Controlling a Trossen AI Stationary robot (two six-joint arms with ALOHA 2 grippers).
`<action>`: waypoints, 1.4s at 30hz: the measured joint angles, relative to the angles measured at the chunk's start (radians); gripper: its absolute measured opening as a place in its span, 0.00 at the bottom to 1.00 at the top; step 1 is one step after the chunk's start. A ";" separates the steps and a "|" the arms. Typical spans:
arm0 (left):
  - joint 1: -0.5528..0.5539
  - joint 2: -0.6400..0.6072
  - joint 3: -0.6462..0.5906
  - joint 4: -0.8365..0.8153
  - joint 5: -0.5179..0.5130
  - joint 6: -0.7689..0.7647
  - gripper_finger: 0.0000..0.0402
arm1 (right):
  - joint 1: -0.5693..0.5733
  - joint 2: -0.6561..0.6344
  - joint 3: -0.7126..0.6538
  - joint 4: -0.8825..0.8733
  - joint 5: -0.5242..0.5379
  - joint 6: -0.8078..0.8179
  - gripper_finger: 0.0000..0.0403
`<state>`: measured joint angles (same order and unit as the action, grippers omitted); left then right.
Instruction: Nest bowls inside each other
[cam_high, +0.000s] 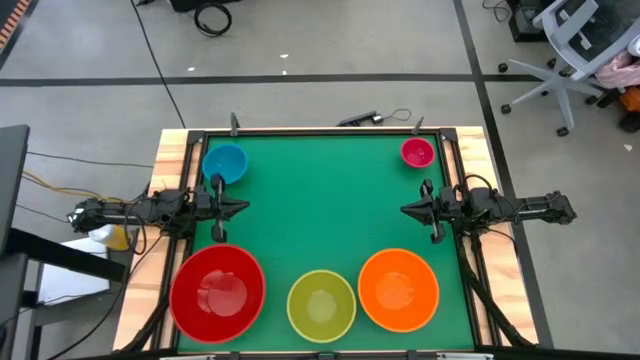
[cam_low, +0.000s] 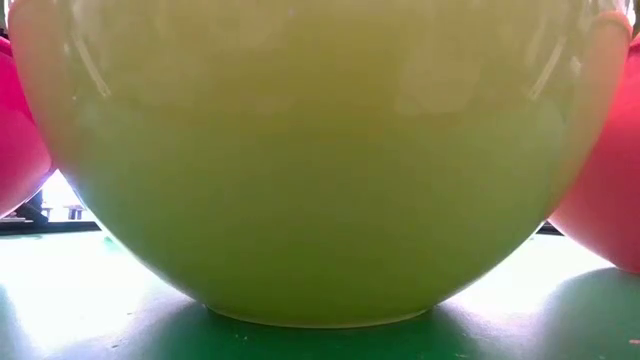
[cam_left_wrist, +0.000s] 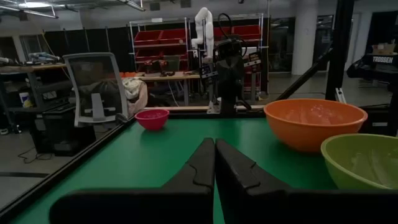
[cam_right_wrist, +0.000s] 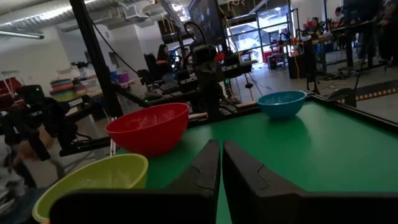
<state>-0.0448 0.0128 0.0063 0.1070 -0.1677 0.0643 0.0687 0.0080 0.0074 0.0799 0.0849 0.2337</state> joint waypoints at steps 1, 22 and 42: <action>0.000 0.000 0.000 0.000 0.000 0.000 0.03 | 0.000 0.000 0.000 0.000 0.000 0.000 0.07; 0.000 0.000 0.000 0.080 -0.007 0.017 0.03 | -0.007 0.001 -0.001 0.149 0.332 -0.070 0.06; 0.003 0.012 0.000 0.085 -0.093 -0.072 0.03 | -0.029 0.214 0.008 0.071 0.078 0.333 0.12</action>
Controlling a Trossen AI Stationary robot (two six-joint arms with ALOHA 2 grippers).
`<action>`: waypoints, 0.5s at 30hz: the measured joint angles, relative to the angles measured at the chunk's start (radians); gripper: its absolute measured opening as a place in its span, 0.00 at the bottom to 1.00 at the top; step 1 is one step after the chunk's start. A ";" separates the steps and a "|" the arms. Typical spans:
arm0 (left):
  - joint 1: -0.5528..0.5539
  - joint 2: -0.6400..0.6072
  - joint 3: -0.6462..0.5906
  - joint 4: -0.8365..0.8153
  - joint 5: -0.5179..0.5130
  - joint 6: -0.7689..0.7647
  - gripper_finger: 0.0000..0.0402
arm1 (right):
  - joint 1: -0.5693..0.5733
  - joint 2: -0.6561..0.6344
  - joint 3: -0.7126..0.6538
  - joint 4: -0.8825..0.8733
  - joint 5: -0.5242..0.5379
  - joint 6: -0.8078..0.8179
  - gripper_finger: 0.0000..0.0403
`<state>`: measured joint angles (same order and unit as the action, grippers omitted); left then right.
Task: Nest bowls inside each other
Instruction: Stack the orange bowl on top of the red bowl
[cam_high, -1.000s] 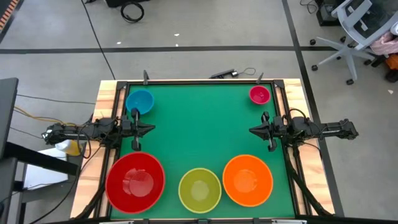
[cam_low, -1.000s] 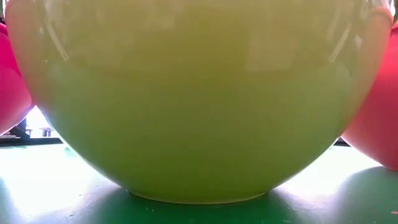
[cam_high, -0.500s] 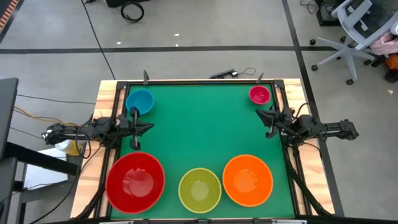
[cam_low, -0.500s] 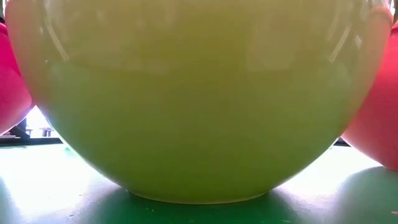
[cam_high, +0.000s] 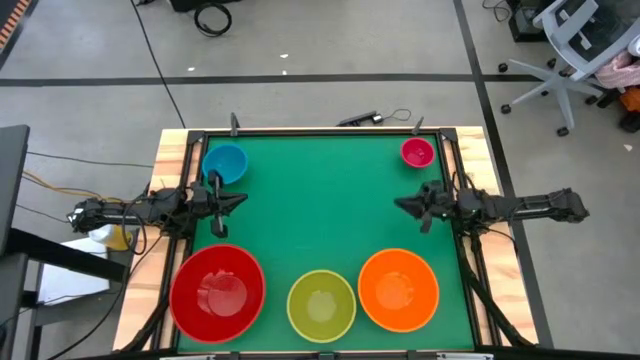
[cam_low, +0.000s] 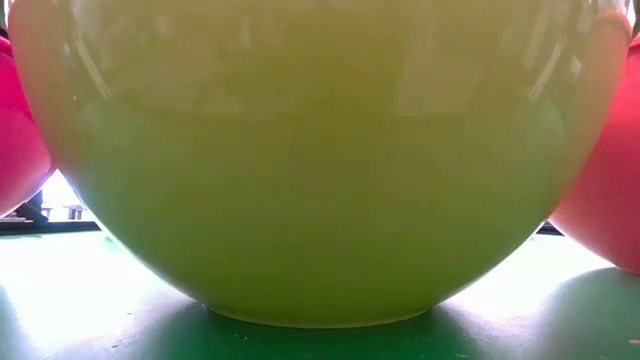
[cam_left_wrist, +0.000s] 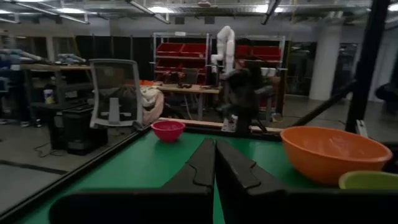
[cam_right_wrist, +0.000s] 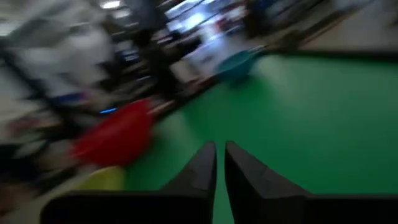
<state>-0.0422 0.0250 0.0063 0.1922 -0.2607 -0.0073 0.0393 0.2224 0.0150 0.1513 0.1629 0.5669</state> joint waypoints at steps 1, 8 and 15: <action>0.000 0.002 0.000 0.010 -0.001 -0.002 0.03 | 0.010 0.033 0.016 0.062 -0.056 0.006 0.14; -0.021 0.062 0.000 0.017 0.008 -0.055 0.07 | 0.100 0.240 0.313 -0.163 -0.160 -0.144 0.33; -0.041 0.156 0.000 0.022 0.000 -0.135 0.16 | 0.188 0.543 0.579 -0.602 -0.054 0.006 0.48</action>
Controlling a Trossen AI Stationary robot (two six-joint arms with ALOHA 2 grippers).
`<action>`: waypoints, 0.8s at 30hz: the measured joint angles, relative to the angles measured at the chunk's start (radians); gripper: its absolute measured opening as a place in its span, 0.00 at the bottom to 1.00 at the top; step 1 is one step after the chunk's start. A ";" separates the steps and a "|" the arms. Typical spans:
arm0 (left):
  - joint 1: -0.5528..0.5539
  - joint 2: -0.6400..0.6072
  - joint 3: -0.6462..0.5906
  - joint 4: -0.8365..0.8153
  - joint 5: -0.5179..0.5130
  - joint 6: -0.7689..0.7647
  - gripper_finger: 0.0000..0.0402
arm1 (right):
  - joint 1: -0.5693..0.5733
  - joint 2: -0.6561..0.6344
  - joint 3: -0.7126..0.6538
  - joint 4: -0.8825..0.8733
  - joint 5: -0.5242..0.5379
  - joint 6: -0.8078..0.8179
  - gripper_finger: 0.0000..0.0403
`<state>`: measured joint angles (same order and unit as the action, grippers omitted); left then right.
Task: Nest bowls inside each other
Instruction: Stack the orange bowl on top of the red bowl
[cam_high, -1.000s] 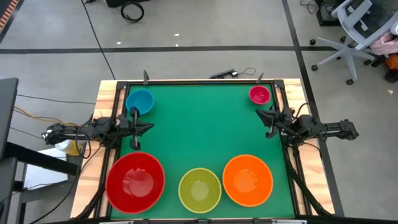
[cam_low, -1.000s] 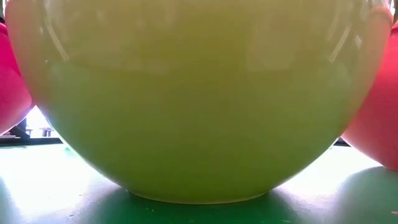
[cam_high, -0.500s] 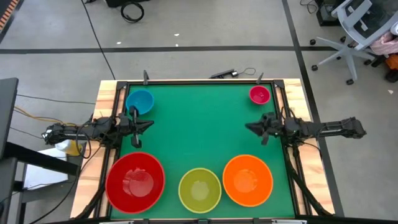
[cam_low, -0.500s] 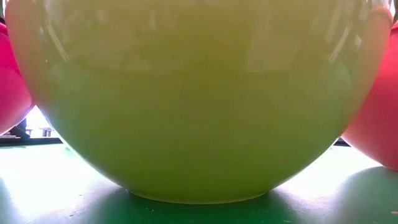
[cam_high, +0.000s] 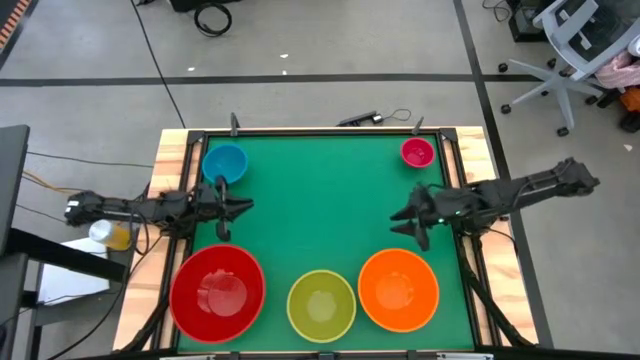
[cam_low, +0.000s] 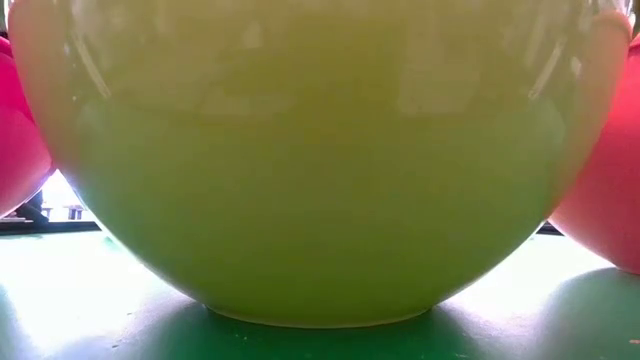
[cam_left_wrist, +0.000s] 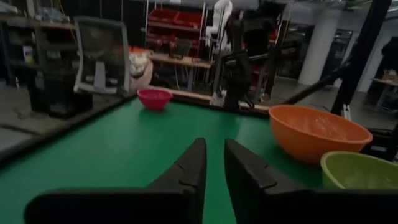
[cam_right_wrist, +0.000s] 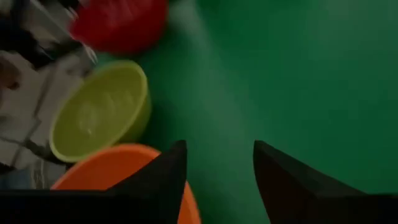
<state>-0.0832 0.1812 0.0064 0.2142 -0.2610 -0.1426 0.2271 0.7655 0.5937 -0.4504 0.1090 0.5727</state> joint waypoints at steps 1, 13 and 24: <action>-0.003 0.014 0.000 0.000 -0.004 -0.015 0.16 | 0.012 0.038 0.026 -0.023 -0.012 0.028 0.48; -0.080 0.168 0.000 0.073 -0.011 -0.096 0.16 | 0.188 0.334 0.130 -0.256 -0.084 0.144 0.48; -0.082 0.294 0.091 0.089 -0.029 -0.020 0.16 | 0.194 0.502 0.129 -0.277 -0.129 0.079 0.39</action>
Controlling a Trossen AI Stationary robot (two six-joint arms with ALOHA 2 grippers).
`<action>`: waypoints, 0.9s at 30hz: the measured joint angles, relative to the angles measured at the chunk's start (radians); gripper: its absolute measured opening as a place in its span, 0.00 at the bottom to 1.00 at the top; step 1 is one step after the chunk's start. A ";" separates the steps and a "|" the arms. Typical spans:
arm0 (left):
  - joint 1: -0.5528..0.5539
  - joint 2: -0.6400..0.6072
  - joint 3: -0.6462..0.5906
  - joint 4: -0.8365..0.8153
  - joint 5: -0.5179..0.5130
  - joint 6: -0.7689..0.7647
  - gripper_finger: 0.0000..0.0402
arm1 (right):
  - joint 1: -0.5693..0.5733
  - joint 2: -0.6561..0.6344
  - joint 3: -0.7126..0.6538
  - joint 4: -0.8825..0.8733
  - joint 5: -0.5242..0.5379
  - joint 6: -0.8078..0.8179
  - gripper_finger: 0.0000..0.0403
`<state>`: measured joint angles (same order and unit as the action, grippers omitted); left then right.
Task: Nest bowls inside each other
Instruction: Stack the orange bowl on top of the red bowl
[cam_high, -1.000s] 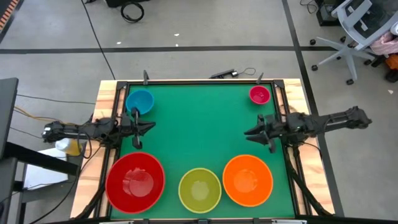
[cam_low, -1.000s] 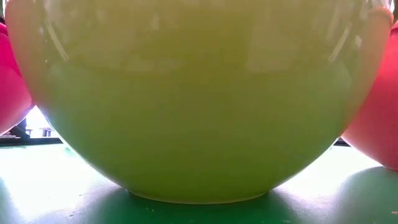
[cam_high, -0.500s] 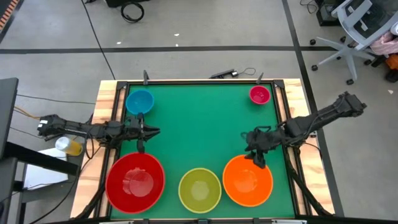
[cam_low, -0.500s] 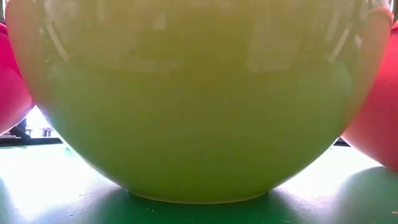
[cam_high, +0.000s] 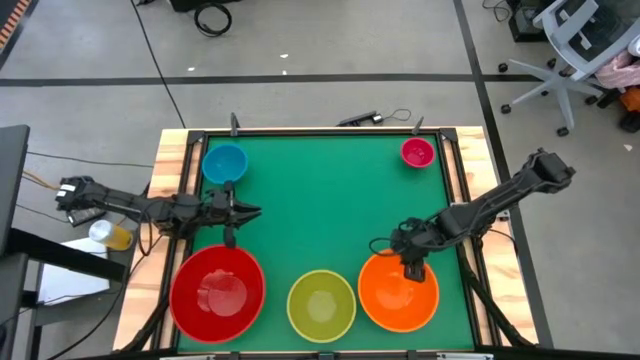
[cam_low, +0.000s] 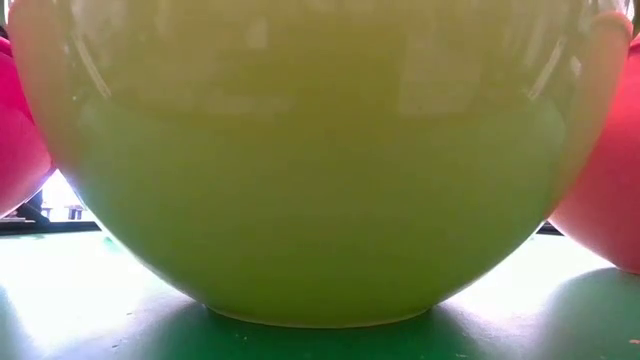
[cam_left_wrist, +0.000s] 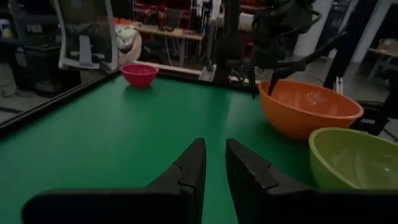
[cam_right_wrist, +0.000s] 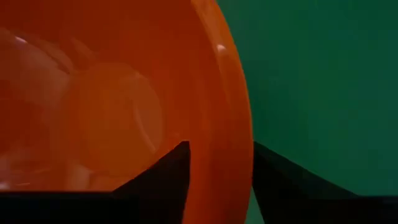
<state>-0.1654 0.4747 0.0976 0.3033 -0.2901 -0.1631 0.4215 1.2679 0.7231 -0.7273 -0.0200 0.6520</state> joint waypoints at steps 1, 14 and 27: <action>0.000 0.016 0.011 0.000 0.000 0.000 0.16 | 0.000 0.011 0.000 0.001 0.000 -0.017 0.34; 0.007 0.278 0.125 -0.002 -0.004 0.010 0.16 | -0.016 0.000 0.000 0.070 0.057 -0.086 0.06; 0.008 0.351 0.135 0.086 -0.398 0.002 0.16 | -0.073 -0.145 -0.004 0.072 0.555 0.010 0.05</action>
<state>-0.1574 0.8254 0.2329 0.3894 -0.6882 -0.1613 0.3480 1.1230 0.7191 -0.6554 0.5348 0.6622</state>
